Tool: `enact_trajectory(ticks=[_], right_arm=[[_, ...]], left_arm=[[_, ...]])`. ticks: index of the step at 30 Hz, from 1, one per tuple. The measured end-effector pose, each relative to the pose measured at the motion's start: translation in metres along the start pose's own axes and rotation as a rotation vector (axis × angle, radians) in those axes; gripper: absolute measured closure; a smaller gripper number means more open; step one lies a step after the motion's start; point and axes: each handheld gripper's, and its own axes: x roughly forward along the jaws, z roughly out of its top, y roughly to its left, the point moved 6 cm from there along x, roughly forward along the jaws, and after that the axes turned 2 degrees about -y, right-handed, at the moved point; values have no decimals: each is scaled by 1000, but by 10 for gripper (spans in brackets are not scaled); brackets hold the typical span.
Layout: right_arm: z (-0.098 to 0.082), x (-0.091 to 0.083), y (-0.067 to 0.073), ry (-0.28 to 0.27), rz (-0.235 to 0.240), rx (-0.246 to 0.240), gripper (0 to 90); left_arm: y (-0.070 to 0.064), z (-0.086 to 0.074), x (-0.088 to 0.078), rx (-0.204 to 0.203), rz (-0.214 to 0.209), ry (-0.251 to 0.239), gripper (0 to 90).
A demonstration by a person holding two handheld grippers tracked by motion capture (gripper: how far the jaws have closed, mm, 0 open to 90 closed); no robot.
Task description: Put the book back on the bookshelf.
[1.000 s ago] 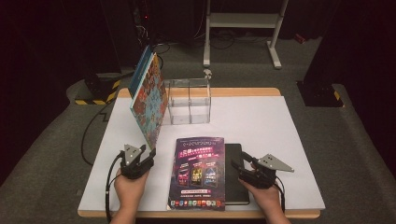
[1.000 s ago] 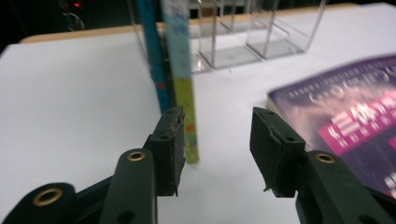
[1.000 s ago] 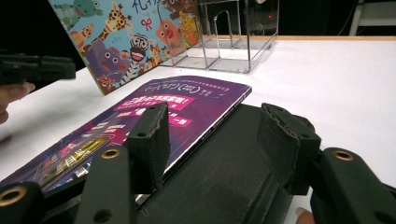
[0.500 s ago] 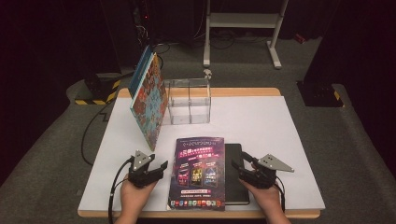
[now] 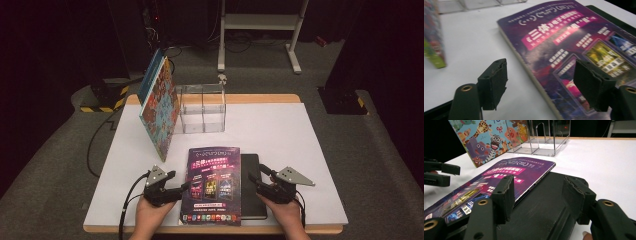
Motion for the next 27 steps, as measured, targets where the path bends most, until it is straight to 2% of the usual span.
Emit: enact_trajectory(ticks=[4,5,11,14,19,22,25,27], right_arm=[[1,-1,4,9,4,-24,415],[0,-1,7,14,8,-31,412],[-4,6,14,60,11,-69,377],[-5,8,15,66,17,-67,377],[-6,7,14,67,14,-63,380],[-6,7,12,66,10,-61,383],[-6,6,12,66,6,-61,384],[-5,6,12,62,5,-57,385]], left_arm=[[-8,-3,2,-7,-24,11,260],[-10,-4,3,-19,-30,13,259],[-18,-12,9,-52,-60,70,254],[-17,-16,14,-67,-56,97,236],[-14,-15,17,-78,-42,100,178],[-13,-14,19,-109,-39,105,157],[-14,-19,22,-95,-33,145,138],[-14,-17,22,-118,-36,139,136]])
